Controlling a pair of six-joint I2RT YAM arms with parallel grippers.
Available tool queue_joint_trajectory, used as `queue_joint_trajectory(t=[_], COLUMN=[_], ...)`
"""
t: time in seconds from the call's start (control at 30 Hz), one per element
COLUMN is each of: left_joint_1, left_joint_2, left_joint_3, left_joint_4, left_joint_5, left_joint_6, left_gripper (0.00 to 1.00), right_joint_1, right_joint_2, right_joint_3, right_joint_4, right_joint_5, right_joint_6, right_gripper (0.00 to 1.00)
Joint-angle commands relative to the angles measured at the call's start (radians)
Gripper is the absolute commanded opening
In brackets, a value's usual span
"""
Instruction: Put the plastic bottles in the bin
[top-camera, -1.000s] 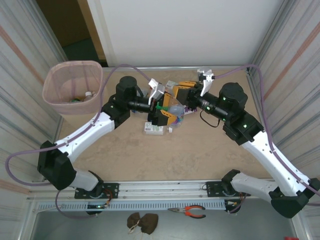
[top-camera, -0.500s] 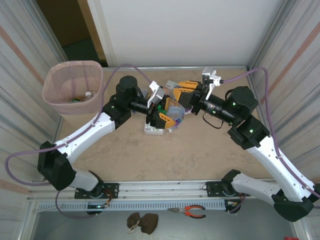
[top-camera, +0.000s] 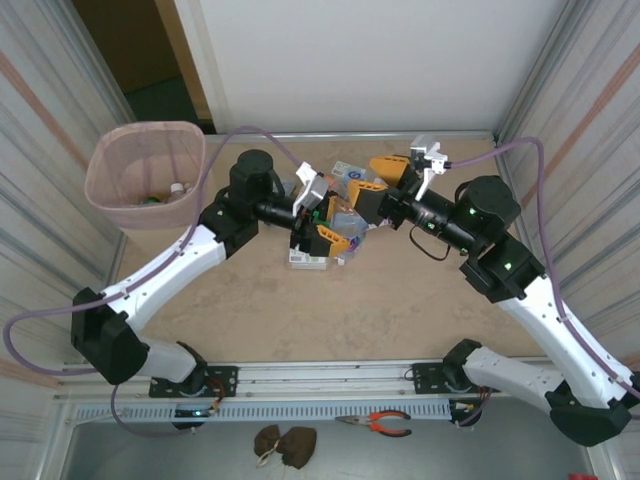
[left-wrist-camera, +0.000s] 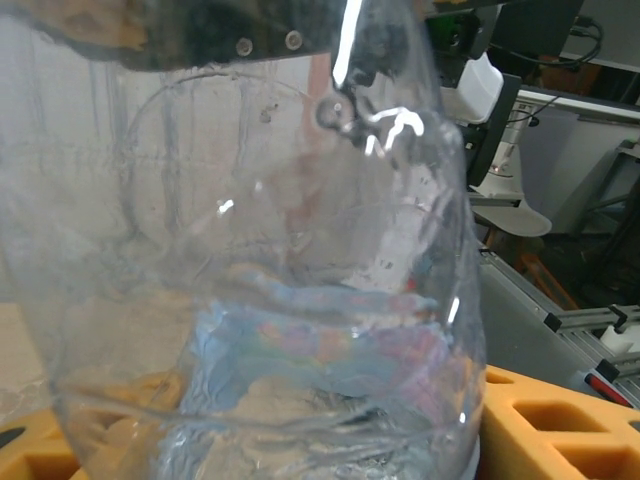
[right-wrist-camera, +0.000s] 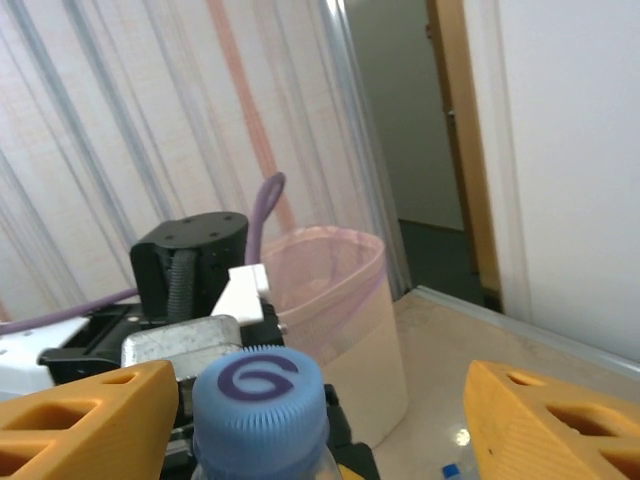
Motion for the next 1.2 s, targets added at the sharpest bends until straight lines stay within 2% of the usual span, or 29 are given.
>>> queue_joint_trajectory(t=[0.0,0.17,0.33,0.53,0.73,0.93,1.17], left_joint_1=[0.023,0.086,0.216,0.426,0.602,0.741,0.808], left_joint_2=[-0.049,-0.103,-0.140,-0.168,-0.150,-0.063,0.053], left_joint_3=[0.043,0.050,0.076,0.133,0.279,0.472,0.626], left_joint_4=[-0.098,-0.218,-0.320,-0.482,-0.757,-0.982,-1.129], left_joint_5=[-0.066,-0.288,-0.498,-0.600,-0.674,-0.773,-0.911], left_joint_6=[0.052,0.063,-0.056,-0.175,-0.054,0.081,0.168], left_gripper=[0.62,0.62,0.57,0.54,0.55,0.55,0.56], right_joint_1=[0.009,0.008,0.005,0.003,-0.003,-0.005,-0.009], right_joint_2=[-0.064,-0.120,-0.149,-0.152,-0.143,-0.128,-0.118], right_joint_3=[0.023,0.004,-0.005,-0.006,-0.005,0.001,0.000], right_joint_4=[-0.039,-0.081,-0.106,-0.119,-0.123,-0.123,-0.123], right_joint_5=[0.112,0.219,0.263,0.279,0.285,0.279,0.282], right_joint_6=[-0.038,-0.067,-0.079,-0.086,-0.094,-0.098,-0.097], right_gripper=[0.76,0.78,0.79,0.79,0.79,0.79,0.79])
